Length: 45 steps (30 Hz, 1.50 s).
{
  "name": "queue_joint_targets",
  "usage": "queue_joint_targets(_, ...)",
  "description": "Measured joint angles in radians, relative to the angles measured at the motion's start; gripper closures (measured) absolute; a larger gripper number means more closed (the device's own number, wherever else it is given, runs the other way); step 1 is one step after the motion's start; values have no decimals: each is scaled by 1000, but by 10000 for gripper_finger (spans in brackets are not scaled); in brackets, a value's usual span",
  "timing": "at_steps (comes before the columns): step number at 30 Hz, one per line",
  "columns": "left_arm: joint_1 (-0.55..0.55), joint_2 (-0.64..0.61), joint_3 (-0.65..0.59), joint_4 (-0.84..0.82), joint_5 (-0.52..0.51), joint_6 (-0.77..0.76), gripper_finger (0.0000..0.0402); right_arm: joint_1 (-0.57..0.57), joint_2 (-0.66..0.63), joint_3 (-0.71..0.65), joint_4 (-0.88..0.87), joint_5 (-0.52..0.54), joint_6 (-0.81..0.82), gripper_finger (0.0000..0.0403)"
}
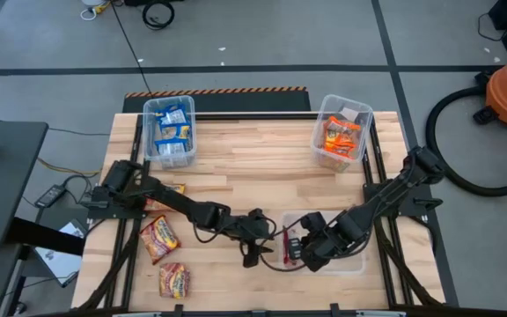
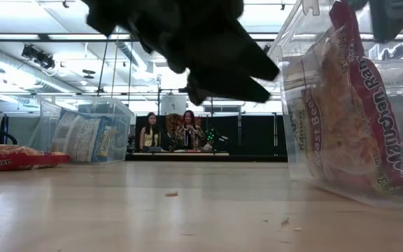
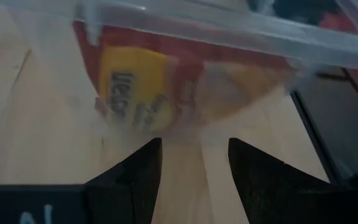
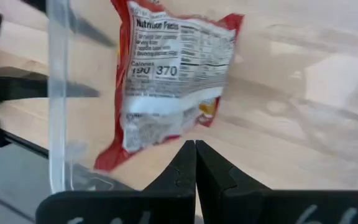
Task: Sort Maruchan noodles
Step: Put the red noodle pack into the bottom transparent bin
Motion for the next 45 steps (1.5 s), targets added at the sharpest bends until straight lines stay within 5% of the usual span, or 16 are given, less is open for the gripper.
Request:
queue_joint_targets(7,-56,-108,0,-300,-4,-53,210,34,-7,154,-180,62,-45,397)
queue_joint_targets(19,-365,-330,1,-863,23,-490,210,45,-8,284,-242,324,-262,386)
queue_joint_targets(23,-505,-331,6,-865,103,-586,210,47,-9,324,-284,357,-338,373)
queue_joint_targets(32,-731,-325,74,-969,-67,-710,225,48,-16,433,-354,429,-479,320)
queue_joint_targets(40,-829,-231,76,-908,-217,-491,225,60,-15,436,-355,466,-543,260)
queue_joint_targets(45,-823,-193,76,-886,-239,-201,225,67,-15,436,-361,465,-550,229)
